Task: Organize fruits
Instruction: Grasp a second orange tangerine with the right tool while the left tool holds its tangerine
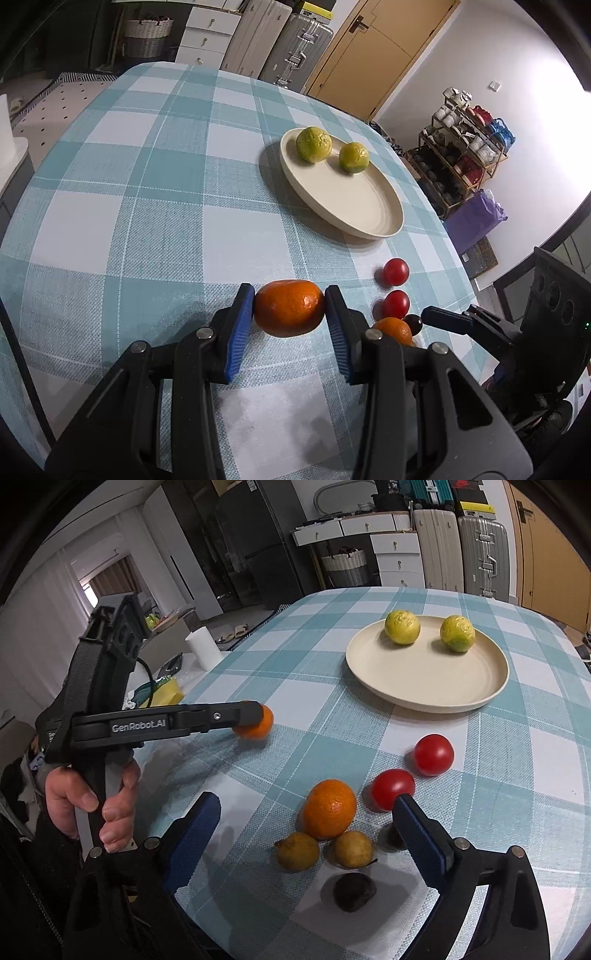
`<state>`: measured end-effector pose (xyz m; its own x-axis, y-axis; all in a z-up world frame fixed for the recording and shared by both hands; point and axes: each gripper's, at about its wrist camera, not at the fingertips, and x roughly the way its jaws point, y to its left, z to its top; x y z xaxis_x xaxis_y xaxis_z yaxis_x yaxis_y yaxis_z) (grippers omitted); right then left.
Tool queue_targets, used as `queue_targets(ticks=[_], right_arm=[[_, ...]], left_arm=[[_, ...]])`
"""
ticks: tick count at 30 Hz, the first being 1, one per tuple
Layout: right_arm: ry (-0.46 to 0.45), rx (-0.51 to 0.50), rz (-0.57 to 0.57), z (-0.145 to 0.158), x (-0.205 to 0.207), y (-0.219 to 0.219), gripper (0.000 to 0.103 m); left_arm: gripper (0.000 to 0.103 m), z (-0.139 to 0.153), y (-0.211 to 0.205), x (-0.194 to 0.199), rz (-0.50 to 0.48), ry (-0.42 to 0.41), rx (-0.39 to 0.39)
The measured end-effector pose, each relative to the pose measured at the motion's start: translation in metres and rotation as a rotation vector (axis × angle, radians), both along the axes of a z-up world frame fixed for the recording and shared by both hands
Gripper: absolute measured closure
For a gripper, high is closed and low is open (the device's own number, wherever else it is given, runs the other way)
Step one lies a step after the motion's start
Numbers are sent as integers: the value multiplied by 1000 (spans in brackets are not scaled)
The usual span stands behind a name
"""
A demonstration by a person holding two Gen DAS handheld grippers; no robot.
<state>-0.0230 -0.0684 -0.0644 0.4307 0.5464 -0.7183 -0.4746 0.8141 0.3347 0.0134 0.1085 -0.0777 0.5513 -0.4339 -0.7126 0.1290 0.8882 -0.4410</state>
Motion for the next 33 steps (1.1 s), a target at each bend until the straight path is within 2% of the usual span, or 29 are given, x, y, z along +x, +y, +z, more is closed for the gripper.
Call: queue_targets(ticks=[6,11,13,24,33], right_arm=[[14,-34,-24,-4,3,5,27],[21,-46,-35,-6,6,6,30],[22,-64,-32,-8,6,9,44],[39,-107,-81,-16,11,5,68],[59,-94,-67,-19,14,6,69]], left_arm=[[67,-2,3,-2,-1,1,-14],[67,-4,8,-3,14,1,-28],[67,-6,10,-3,20,2,-34],[67,-11,10,-4,19,14,-37],[67,-12,6,-5,12,24,-30]])
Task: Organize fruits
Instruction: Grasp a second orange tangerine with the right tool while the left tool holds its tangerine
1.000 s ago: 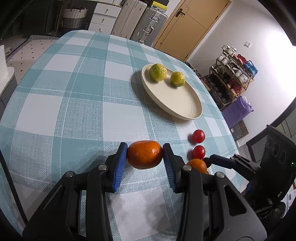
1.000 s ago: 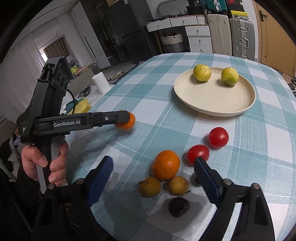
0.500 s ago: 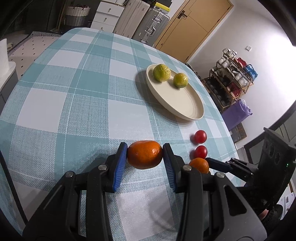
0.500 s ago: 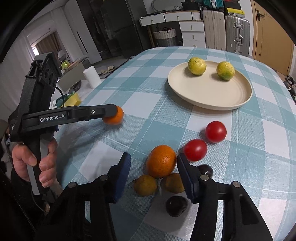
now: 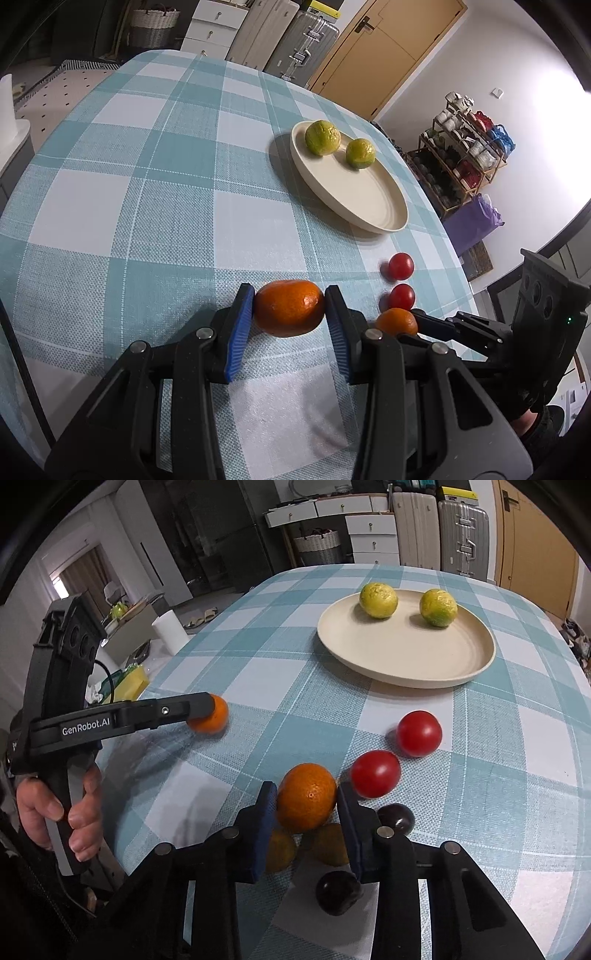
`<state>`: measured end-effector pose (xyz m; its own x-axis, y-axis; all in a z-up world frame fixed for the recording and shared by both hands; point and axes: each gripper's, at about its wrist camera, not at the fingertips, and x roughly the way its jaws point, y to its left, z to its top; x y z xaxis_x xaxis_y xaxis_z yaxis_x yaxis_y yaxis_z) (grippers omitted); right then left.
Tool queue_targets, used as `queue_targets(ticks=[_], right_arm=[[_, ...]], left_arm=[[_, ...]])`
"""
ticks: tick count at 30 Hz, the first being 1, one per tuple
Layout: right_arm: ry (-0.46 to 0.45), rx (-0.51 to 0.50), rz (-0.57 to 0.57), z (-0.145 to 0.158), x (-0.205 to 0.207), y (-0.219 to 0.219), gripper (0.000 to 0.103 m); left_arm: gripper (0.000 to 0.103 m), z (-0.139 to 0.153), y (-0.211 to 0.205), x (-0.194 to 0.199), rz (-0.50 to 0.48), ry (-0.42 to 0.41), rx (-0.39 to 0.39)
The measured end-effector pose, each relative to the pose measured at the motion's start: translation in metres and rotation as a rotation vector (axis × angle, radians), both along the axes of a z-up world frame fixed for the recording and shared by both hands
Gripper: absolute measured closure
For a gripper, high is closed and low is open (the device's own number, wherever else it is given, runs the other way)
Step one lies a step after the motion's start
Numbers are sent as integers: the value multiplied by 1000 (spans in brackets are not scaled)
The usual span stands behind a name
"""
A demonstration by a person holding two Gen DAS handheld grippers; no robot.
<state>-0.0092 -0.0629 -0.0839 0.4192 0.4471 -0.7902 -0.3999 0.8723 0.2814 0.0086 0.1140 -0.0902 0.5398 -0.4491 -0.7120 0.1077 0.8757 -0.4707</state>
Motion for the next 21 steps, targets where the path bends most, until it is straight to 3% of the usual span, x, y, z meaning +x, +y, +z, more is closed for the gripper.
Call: queue_targets(ticks=[9,21], right_arm=[[-4,55,4,-1,0,-5,71],[-113,153,-7,25,0,-26,71]], left_arm=[[67,6,-3,-1,-4,-6,18],[67,25,-20,11,-16,-29,48]])
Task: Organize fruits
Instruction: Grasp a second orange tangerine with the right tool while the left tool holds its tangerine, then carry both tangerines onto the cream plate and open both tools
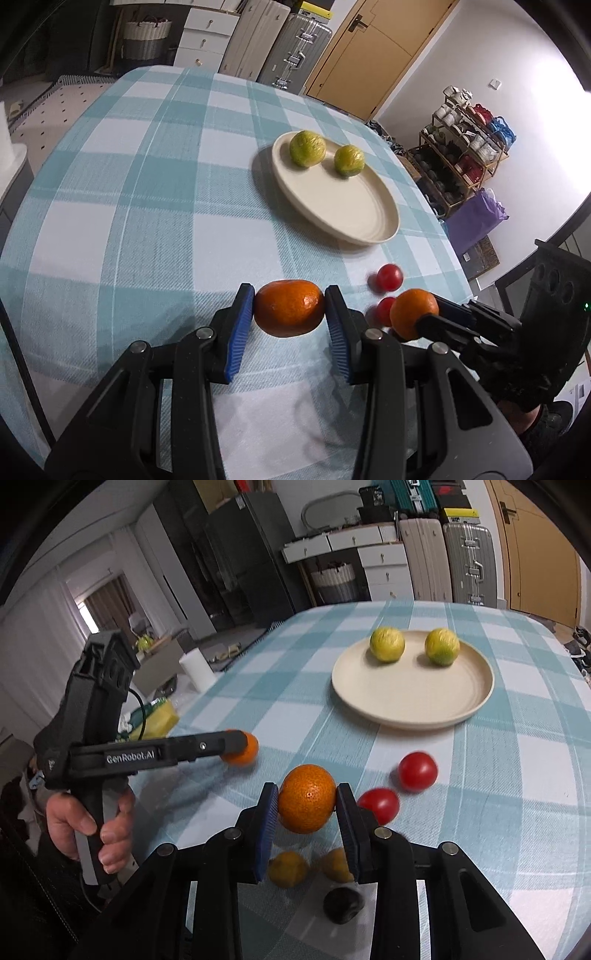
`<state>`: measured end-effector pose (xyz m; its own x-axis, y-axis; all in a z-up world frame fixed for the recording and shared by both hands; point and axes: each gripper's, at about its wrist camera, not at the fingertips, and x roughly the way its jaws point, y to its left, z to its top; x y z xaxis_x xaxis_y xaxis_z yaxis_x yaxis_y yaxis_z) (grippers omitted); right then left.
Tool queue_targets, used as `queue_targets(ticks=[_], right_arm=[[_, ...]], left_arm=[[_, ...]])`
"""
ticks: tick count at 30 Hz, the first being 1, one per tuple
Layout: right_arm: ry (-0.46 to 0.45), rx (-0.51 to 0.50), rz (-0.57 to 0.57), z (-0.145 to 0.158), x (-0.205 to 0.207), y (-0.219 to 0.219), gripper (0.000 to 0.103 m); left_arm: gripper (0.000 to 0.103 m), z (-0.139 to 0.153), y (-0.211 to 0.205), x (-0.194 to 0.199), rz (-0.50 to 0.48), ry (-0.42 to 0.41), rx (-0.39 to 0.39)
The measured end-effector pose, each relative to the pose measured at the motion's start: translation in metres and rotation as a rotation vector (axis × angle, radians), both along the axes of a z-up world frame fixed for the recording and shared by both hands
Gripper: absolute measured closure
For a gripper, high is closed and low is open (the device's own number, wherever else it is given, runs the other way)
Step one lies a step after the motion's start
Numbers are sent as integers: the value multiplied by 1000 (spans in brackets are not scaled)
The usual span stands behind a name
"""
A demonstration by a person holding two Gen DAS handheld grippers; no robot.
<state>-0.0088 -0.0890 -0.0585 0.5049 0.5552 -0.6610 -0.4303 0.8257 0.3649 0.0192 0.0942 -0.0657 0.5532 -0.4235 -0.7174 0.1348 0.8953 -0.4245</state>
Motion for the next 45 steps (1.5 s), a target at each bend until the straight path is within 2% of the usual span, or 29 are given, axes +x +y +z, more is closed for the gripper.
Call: queue_targets(ticks=[9,20,34,45], right_arm=[[-32,86,-46,9,20,-33,71],[-55,133,-74,19,65,-63,71],[-41,156,-63,18,137,-58,71],[-14,122,-80,0,183,-46,71]], left_arm=[[67,16,-25,34,-27,-11,4],[67,22,-48,90,-17,8,-1],[67,8,-43,162,15,50,-4],[67,-3,-39,199,18,55,-19]])
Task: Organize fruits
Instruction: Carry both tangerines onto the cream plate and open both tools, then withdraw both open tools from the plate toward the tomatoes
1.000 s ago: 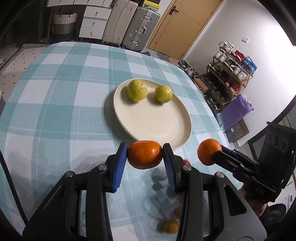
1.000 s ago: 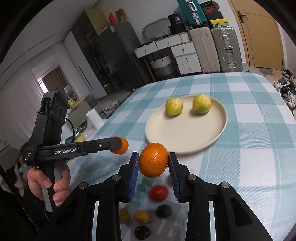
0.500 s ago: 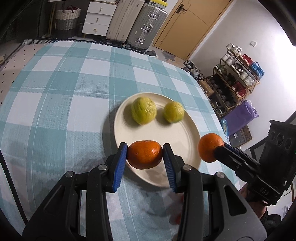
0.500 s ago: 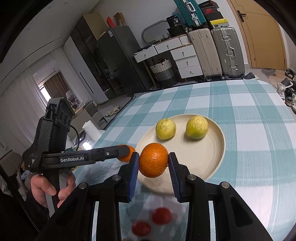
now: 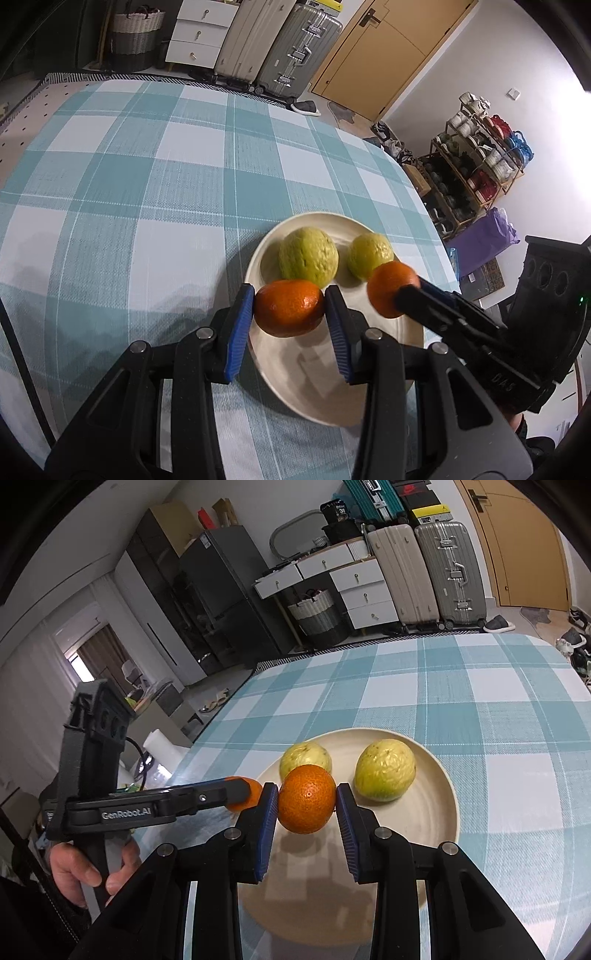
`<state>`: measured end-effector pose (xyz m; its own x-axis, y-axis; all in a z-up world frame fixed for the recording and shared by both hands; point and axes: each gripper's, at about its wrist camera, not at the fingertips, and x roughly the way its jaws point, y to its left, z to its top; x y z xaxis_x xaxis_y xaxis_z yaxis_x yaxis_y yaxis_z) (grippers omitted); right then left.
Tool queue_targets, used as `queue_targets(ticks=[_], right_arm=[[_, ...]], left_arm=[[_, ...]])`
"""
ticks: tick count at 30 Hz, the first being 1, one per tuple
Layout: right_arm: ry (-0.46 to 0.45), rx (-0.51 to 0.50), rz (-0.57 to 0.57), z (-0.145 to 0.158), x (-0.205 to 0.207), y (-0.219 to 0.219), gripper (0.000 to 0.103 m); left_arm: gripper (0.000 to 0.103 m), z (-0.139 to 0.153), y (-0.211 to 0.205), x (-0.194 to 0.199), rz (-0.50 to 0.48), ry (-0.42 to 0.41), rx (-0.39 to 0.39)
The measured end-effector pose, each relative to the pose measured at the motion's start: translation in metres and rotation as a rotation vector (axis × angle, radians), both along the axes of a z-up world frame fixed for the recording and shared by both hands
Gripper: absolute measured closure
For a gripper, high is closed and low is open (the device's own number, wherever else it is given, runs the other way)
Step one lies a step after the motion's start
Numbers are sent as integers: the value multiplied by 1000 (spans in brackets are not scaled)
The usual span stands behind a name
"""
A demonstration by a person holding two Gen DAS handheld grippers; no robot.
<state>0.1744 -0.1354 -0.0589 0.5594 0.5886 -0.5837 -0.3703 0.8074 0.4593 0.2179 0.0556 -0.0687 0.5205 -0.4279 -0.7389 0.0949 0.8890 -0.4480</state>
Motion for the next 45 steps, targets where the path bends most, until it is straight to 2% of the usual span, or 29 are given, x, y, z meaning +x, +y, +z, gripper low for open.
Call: queue_targets(ticks=[7,17,20,22,32,37,39,42,45], right_arm=[[1,-63,0,-9,12,13,71],[19,-82,-31,-18,20,14,70],[10,-61,-31,-15,18,12,68],[4,-48,-33,-13,16,10,63],[-26,-17,-69,5,-8,-7,52],[-43,-16,-89,15,-25,-14,37],[-50,-14,-92,18,-31,-17,34],[-58,-16,-99,22,-41,-20,26],[-62,-9,-100,26,-51,-23,24]], left_arm=[[67,-8,-9,12,-27,10,3],[66,-10,-17,19,-53,15,-1],[66,-6,-20,17,-58,12,24],[65,-2,-20,14,-59,5,21],[60,15,-13,-17,-31,-10,33],[56,25,-15,-35,-34,-24,45],[52,29,-17,-43,-40,-30,53],[41,36,-20,-57,-34,-49,72],[39,40,-20,-68,-28,-57,70]])
